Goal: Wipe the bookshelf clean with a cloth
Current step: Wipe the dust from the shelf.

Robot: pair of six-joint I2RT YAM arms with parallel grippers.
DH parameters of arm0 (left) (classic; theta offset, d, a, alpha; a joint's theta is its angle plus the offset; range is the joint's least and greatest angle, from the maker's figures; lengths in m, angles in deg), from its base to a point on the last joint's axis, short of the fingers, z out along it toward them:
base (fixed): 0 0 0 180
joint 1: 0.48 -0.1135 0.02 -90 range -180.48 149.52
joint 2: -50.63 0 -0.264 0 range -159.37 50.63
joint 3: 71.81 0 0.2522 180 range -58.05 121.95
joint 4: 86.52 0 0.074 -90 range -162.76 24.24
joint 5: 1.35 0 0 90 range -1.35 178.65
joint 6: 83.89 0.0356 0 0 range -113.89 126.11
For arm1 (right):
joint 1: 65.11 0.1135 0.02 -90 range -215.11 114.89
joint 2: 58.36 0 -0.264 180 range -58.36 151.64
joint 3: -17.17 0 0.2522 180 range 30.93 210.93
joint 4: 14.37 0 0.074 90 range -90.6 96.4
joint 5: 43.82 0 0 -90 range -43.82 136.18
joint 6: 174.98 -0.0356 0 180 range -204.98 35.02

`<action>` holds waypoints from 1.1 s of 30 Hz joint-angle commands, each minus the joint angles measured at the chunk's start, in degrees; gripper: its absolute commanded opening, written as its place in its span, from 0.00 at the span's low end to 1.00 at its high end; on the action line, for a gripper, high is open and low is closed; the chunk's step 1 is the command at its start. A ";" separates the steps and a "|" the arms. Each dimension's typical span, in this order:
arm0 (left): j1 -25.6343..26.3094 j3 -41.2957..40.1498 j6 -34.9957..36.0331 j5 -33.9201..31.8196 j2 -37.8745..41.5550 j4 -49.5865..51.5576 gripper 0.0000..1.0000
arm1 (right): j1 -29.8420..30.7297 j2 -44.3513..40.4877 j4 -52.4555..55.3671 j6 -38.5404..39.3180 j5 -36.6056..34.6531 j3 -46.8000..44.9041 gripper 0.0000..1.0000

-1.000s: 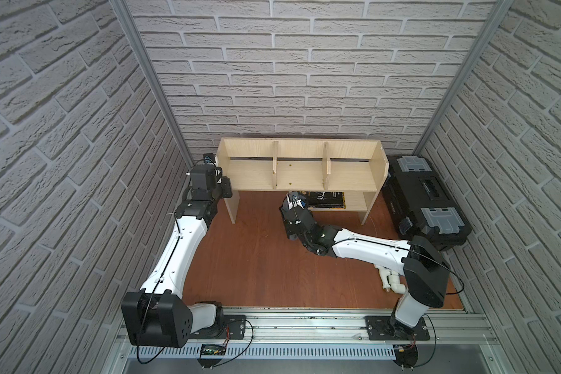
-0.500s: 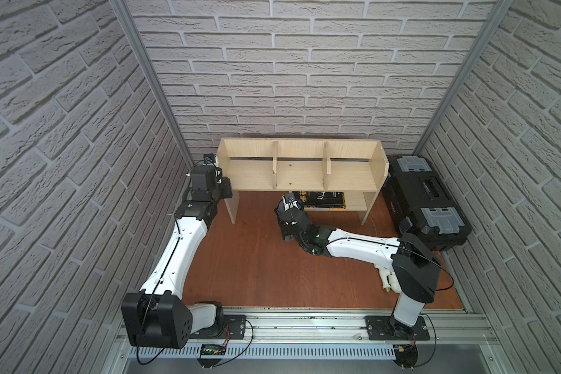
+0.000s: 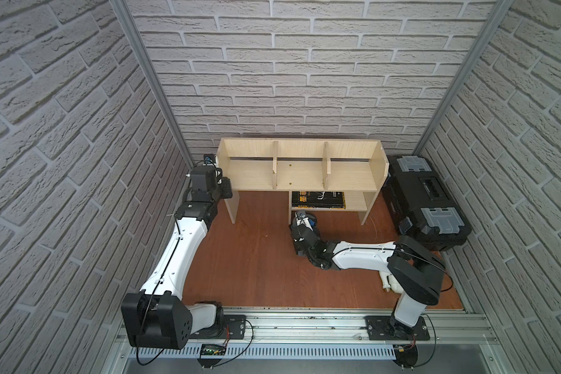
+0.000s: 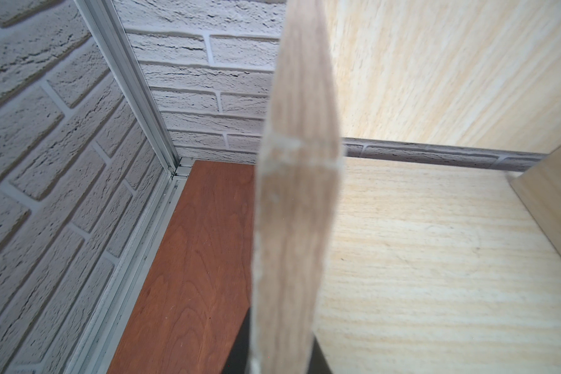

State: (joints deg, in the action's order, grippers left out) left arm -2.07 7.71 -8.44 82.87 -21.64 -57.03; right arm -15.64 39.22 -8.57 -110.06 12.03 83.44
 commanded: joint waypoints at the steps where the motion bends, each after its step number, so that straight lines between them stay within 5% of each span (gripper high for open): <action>1: 0.12 -0.89 -1.89 -1.39 0.77 -1.91 0.05 | -5.87 -7.87 -2.12 -1.34 1.07 -4.63 0.03; 7: 0.35 -0.63 -1.78 -1.34 0.59 -1.66 0.04 | -14.78 -17.81 -1.52 1.74 3.39 -12.51 0.03; 12: 0.41 -0.54 -1.80 -0.90 0.53 -1.66 0.01 | -16.10 -17.76 -0.29 5.72 7.68 -10.61 0.03; 15: 0.30 -0.63 -1.63 -0.77 0.56 -1.75 0.00 | -14.44 -13.72 2.24 5.82 12.00 -5.41 0.03; 27: 0.48 -0.90 -0.51 -0.04 0.52 -1.99 0.00 | -0.21 4.46 -0.35 5.42 10.91 11.69 0.03; 33: 0.68 -1.51 0.81 0.07 0.86 -2.62 0.00 | -0.16 4.96 -6.24 4.05 1.85 8.47 0.03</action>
State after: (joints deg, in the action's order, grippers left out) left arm -1.81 7.38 -7.43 83.32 -21.57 -57.54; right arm -15.51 45.97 -8.86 -105.14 20.16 94.24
